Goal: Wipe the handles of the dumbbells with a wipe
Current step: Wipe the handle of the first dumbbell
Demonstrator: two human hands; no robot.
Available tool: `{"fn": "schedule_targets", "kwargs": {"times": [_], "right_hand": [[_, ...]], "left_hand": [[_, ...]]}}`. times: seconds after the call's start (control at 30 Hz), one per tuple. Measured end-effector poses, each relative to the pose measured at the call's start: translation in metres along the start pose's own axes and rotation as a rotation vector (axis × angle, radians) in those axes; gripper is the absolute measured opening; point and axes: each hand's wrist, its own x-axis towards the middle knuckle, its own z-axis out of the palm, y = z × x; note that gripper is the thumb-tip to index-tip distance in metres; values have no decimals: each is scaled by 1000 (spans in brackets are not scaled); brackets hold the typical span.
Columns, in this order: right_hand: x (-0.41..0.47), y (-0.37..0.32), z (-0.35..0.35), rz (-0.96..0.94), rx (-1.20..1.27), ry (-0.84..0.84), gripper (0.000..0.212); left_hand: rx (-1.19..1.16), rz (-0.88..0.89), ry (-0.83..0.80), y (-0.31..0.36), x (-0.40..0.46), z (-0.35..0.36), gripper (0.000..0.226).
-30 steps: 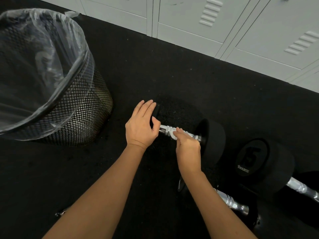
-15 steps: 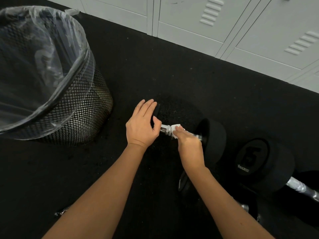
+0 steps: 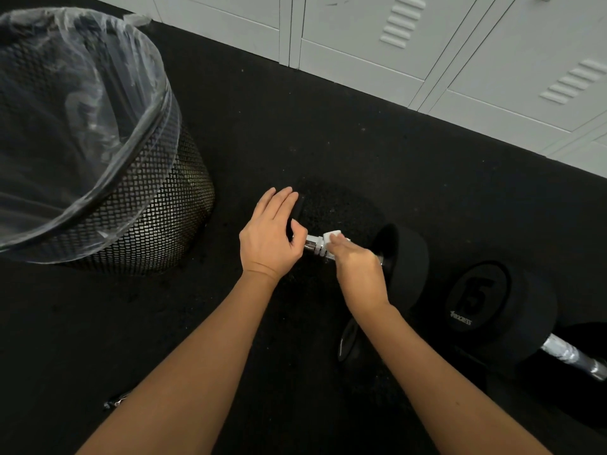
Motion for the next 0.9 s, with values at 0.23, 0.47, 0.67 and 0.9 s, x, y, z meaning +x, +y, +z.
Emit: {"fn": "schedule_targets", "kwargs": {"times": [0.23, 0.47, 0.67, 0.9], "right_hand": [[-16, 4, 1, -137, -1, 19, 53], [-11, -9, 12, -170, 18, 49, 52], [-33, 19, 10, -180, 4, 92, 60], [-52, 9, 14, -38, 136, -48, 35]], "left_hand": [[-8, 5, 15, 0, 1, 0, 48], [2, -5, 0, 0, 0, 0, 49], [5, 1, 8, -1, 1, 2, 48], [-1, 8, 16, -1, 0, 2, 48]]}}
